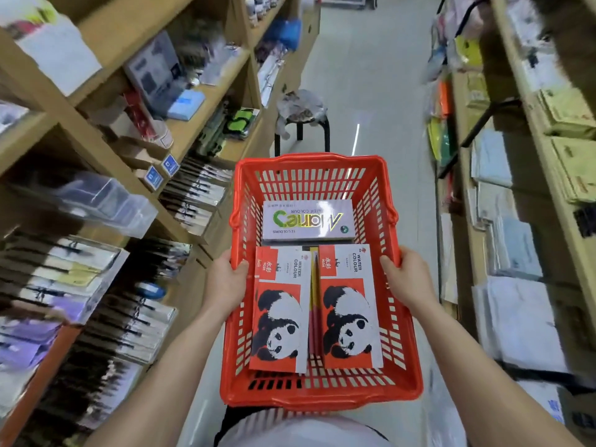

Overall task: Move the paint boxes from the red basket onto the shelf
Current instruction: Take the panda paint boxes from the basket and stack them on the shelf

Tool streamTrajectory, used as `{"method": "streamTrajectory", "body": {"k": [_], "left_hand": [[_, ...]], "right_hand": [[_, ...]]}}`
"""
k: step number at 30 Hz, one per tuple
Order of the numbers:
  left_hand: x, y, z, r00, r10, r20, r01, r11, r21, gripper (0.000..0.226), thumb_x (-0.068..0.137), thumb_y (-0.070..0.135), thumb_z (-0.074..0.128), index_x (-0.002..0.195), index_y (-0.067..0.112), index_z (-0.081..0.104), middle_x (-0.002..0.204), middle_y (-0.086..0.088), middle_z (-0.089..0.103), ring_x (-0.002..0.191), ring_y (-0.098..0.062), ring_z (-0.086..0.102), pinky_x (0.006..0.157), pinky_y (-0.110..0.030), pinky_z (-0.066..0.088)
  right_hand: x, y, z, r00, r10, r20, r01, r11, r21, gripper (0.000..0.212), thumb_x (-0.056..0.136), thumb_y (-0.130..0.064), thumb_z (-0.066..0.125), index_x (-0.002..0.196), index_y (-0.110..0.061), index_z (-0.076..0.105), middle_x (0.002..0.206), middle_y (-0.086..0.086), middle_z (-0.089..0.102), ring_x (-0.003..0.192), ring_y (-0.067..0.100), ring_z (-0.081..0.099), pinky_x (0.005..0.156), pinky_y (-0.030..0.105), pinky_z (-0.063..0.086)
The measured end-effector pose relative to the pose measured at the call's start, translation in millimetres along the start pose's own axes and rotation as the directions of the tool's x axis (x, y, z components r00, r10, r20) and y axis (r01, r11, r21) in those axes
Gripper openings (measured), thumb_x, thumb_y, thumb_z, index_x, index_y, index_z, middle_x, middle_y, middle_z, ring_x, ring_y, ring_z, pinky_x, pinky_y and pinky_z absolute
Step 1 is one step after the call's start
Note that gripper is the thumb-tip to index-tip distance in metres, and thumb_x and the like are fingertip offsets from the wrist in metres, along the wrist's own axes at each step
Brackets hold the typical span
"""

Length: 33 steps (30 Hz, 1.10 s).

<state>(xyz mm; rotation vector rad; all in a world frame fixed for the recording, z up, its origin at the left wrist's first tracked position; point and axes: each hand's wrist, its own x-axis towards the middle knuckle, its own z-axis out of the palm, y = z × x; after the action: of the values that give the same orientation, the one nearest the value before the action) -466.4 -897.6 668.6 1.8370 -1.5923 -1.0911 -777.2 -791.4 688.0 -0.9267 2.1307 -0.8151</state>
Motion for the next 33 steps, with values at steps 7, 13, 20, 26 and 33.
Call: {"method": "streamTrajectory", "body": {"k": [7, 13, 20, 26, 33], "left_hand": [[186.2, 63.5, 20.8, 0.998, 0.008, 0.057, -0.006, 1.000, -0.028, 0.011, 0.103, 0.023, 0.053, 0.104, 0.029, 0.062, 0.083, 0.011, 0.073, 0.065, -0.007, 0.072, 0.048, -0.018, 0.048], [330.4, 135.3, 30.6, 0.998, 0.016, 0.058, -0.016, 1.000, 0.010, 0.013, 0.103, 0.020, 0.053, 0.110, 0.025, 0.063, 0.086, 0.011, 0.070, 0.072, -0.007, 0.069, 0.053, -0.020, 0.046], [499.8, 207.8, 65.1, 0.999, 0.038, 0.028, -0.040, 0.994, 0.099, 0.010, 0.098, 0.011, 0.058, 0.095, 0.019, 0.064, 0.078, 0.004, 0.066, 0.073, -0.021, 0.063, 0.055, -0.023, 0.040], [633.0, 272.1, 100.8, 1.000, 0.003, -0.003, -0.002, 0.993, 0.120, 0.016, 0.098, 0.011, 0.058, 0.109, 0.012, 0.069, 0.091, -0.005, 0.073, 0.082, -0.026, 0.068, 0.068, -0.033, 0.048], [795.2, 326.3, 134.6, 0.999, -0.036, 0.013, 0.034, 0.994, 0.100, 0.014, 0.098, 0.012, 0.059, 0.108, 0.014, 0.069, 0.087, -0.003, 0.071, 0.081, -0.026, 0.067, 0.068, -0.030, 0.045]], "right_hand": [[167.7, -83.7, 16.4, 0.998, 0.020, -0.055, -0.021, 1.000, -0.014, 0.010, 0.104, -0.023, 0.059, 0.109, -0.017, 0.064, 0.107, 0.012, 0.078, 0.096, 0.034, 0.076, 0.092, 0.057, 0.059], [311.1, -149.0, 22.4, 0.993, 0.035, -0.109, -0.039, 0.999, -0.036, 0.020, 0.101, -0.019, 0.060, 0.111, -0.007, 0.072, 0.103, 0.016, 0.079, 0.095, 0.037, 0.074, 0.089, 0.049, 0.058], [491.5, -200.4, 28.1, 0.995, 0.002, -0.102, -0.005, 1.000, -0.030, 0.015, 0.098, -0.014, 0.062, 0.104, -0.005, 0.073, 0.095, 0.016, 0.078, 0.089, 0.037, 0.072, 0.082, 0.047, 0.057], [644.9, -252.1, 20.5, 0.999, 0.009, -0.052, -0.010, 1.000, -0.015, 0.017, 0.100, -0.015, 0.061, 0.108, -0.006, 0.071, 0.102, 0.016, 0.079, 0.094, 0.037, 0.074, 0.087, 0.051, 0.059], [814.3, -309.8, 27.2, 0.999, 0.005, -0.053, -0.007, 0.999, -0.043, 0.016, 0.099, -0.014, 0.060, 0.104, -0.003, 0.072, 0.096, 0.016, 0.078, 0.090, 0.037, 0.072, 0.081, 0.046, 0.058]]}}
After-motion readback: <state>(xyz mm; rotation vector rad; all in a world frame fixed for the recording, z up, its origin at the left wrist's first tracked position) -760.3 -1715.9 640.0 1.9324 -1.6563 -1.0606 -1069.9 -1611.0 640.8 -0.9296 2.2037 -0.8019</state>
